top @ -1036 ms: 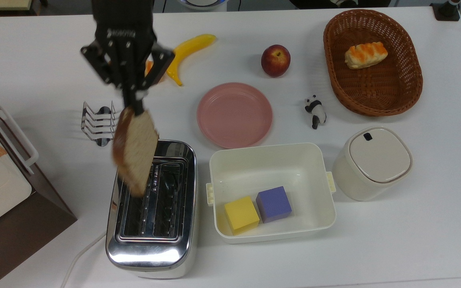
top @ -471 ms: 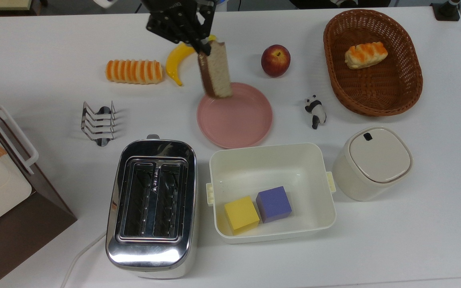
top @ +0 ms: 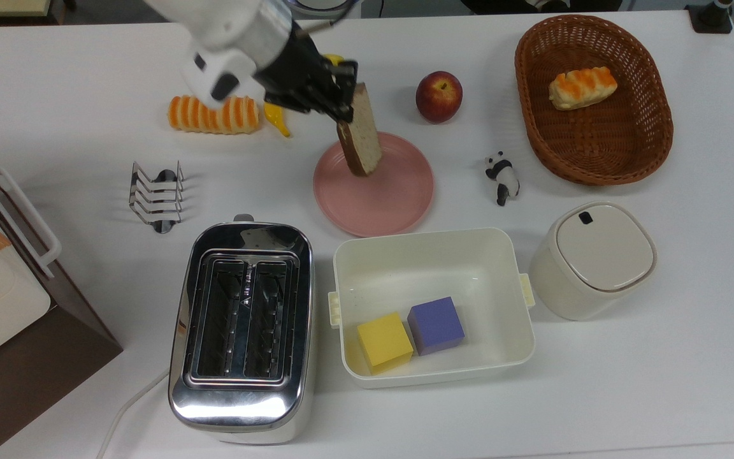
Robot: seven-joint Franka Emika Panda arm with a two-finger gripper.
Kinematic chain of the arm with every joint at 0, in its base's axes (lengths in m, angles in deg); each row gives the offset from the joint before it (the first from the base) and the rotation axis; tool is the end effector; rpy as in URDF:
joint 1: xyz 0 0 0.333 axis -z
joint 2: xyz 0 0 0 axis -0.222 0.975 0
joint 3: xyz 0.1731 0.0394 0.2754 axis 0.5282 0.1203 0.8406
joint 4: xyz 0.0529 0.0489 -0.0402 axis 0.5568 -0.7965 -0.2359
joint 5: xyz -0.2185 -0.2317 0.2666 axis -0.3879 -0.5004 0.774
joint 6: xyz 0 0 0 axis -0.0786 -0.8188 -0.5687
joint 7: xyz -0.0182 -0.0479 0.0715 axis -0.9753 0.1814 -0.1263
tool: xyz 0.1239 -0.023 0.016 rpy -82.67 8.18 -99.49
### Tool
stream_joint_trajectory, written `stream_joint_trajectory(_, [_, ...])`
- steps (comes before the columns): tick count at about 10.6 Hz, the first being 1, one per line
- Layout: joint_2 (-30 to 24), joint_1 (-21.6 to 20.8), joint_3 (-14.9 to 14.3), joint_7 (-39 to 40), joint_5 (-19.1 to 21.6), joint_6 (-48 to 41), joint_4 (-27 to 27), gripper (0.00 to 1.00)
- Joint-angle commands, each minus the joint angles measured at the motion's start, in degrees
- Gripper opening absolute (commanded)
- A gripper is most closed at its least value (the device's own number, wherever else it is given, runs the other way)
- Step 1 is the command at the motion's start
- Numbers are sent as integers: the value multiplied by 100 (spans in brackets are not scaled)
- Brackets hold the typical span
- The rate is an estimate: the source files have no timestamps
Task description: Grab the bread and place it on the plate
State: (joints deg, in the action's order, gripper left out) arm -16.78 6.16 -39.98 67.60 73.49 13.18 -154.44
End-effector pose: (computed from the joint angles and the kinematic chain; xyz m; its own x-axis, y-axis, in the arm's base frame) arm 0.6544 -0.0043 0.4899 0.9849 -0.0860 -0.1503 -0.1470 -0.8742 -0.4627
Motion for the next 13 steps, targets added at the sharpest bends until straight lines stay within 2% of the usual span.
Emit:
stream_joint_trajectory(1, [296, -273, -69, 103, 240, -13, -7, 0])
stream_joint_trajectory(2, [445, -370, -69, 77, 249, 30, 11, 0])
stream_joint_trajectory(3, [533, -388, -69, 68, 258, 83, 28, 22])
stream_joint_trajectory(4, [534, -388, -69, -1, 240, 188, 29, 99])
stream_joint_trajectory(7, [473, -388, -77, -46, 126, 154, 64, 100])
stream_joint_trajectory(12, [-36, -406, -77, -168, -418, -215, 327, 100])
stream_joint_trajectory(13, [-133, -423, -25, -221, -706, -215, 336, 100])
